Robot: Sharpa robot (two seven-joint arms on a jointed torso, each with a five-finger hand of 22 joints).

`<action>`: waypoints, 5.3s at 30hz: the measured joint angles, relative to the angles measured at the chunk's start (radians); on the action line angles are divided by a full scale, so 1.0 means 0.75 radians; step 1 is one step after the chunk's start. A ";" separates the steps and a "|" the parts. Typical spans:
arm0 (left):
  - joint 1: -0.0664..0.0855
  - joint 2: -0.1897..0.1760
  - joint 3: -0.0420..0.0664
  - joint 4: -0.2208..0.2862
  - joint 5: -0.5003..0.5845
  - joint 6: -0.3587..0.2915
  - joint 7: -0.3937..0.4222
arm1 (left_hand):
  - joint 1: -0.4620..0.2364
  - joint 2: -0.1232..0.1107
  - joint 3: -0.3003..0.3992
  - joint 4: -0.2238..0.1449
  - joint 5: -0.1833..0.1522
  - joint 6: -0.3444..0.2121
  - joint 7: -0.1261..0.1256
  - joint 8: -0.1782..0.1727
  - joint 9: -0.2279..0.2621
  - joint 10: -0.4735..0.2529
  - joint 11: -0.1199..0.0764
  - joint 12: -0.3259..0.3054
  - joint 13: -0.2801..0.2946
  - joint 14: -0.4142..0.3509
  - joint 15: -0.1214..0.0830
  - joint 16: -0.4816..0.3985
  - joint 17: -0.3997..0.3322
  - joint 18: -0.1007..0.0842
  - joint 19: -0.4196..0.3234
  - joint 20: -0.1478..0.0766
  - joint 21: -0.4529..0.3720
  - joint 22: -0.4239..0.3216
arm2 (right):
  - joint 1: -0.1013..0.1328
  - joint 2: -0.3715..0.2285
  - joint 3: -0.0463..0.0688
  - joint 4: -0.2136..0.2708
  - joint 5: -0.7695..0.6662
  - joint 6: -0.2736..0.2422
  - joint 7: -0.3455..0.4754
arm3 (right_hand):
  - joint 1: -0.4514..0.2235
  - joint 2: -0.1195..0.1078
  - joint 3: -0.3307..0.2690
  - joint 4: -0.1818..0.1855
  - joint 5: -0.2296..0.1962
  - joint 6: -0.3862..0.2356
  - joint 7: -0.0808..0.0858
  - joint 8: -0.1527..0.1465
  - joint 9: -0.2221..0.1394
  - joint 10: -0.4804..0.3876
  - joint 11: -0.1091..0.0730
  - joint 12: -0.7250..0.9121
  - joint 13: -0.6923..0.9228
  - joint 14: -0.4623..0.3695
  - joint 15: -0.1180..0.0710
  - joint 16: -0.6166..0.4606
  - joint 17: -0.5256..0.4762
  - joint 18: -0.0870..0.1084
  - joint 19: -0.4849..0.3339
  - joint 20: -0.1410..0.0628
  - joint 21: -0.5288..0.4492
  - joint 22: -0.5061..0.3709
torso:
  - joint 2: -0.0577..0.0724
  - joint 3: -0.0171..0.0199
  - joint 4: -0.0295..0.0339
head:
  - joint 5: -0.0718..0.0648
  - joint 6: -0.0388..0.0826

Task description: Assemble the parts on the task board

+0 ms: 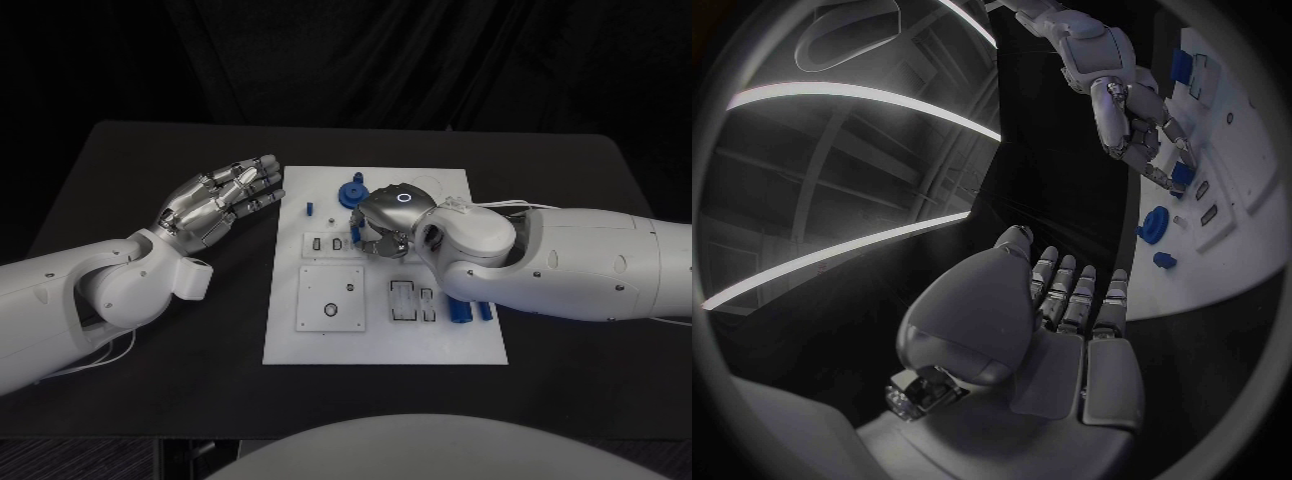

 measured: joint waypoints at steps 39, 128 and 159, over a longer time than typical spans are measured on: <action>-0.008 -0.009 0.000 0.012 0.003 0.002 -0.003 | 0.000 0.000 0.007 0.000 0.000 0.000 0.000 0.000 -0.001 0.000 0.000 0.000 0.000 0.000 0.000 0.000 0.000 0.000 -0.003 0.003 0.000 0.000 | 0.000 -0.036 0.000 0.024 -0.004 -0.050 0.035 | 0.004 -0.088 -0.103 0.075 -0.352 -0.202 0.007 -0.093 -0.093 0.005 0.005 0.000 0.000 -0.001 0.008 0.001 0.000 0.000 -0.005 0.005 -0.005 0.000 | 0.001 0.0003 0.0005 | -0.001 0.000; 0.230 0.556 0.002 -0.167 -1.389 -0.121 -1.573 | -0.548 -0.224 0.235 0.066 -0.431 0.606 -0.091 0.527 0.961 1.668 -0.225 1.642 1.674 1.717 -0.313 1.911 1.692 -0.198 1.793 -0.313 1.981 1.701 | 0.113 -0.300 -0.003 -0.109 0.176 -0.440 0.329 | 0.156 0.002 -0.039 0.116 -0.081 -0.066 0.014 -0.013 -0.138 0.000 0.010 0.062 0.000 -0.001 0.008 0.048 0.000 0.000 -0.005 0.005 0.068 0.000 | -0.186 0.1473 -0.1211 | 0.137 -0.001; 0.172 0.663 0.001 -0.320 -1.446 -0.081 -1.660 | -0.562 -0.224 0.222 0.065 -0.460 0.689 -0.116 0.488 1.026 1.667 -0.252 1.642 1.673 1.717 -0.332 1.911 1.692 -0.198 1.789 -0.336 1.981 1.701 | 0.113 -0.285 -0.003 -0.114 0.178 -0.430 0.329 | 0.156 0.002 -0.035 0.120 -0.052 -0.057 0.014 -0.008 -0.144 0.000 0.010 0.057 0.000 0.002 0.012 0.047 0.000 0.000 -0.005 0.005 0.068 -0.001 | -0.193 0.1667 -0.1246 | 0.160 0.000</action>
